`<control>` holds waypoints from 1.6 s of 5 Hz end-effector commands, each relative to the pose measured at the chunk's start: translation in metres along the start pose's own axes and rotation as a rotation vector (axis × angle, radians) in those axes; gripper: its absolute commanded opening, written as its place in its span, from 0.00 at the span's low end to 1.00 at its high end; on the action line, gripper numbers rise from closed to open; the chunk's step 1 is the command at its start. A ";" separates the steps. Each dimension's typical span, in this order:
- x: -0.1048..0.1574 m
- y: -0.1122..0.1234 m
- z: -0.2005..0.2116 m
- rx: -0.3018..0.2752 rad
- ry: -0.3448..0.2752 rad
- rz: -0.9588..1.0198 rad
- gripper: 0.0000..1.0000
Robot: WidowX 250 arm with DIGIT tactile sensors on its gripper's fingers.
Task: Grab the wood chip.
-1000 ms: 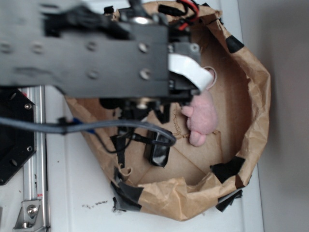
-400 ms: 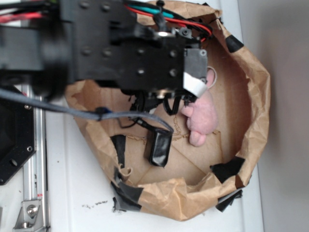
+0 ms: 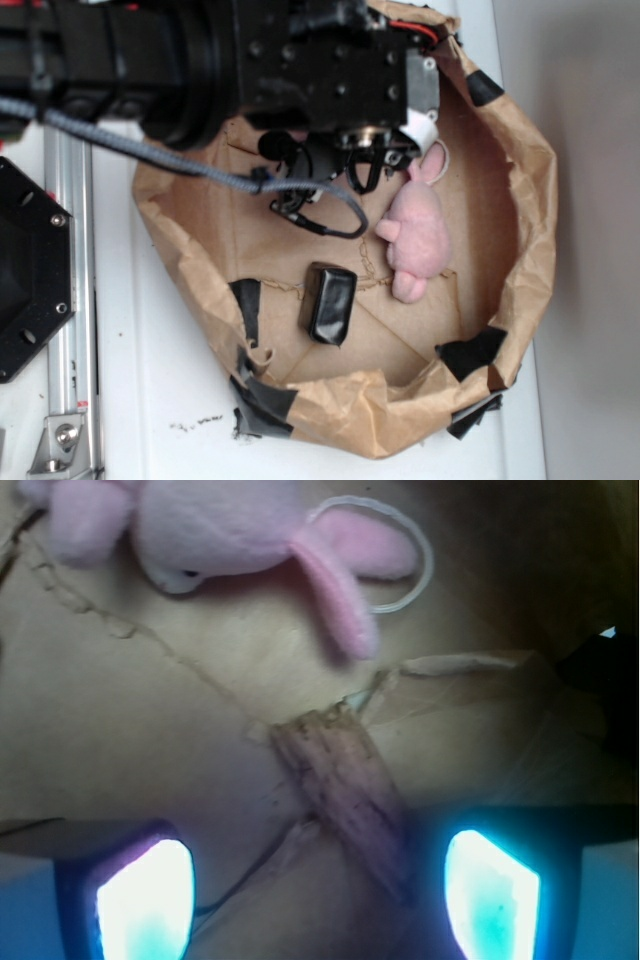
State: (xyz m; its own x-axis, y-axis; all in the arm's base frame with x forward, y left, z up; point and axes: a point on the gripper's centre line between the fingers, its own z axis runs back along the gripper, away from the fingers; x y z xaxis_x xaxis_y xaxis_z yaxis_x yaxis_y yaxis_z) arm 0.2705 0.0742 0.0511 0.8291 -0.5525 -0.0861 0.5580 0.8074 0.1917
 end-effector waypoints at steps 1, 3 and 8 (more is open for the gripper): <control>-0.004 0.010 -0.012 0.035 -0.004 -0.005 1.00; 0.014 0.021 -0.047 0.024 0.016 0.005 1.00; 0.001 0.015 -0.042 -0.009 0.014 0.040 0.00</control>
State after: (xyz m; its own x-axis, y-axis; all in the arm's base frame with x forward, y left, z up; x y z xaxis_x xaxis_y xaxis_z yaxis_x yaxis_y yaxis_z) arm 0.2807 0.0863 0.0122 0.8340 -0.5402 -0.1122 0.5517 0.8165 0.1699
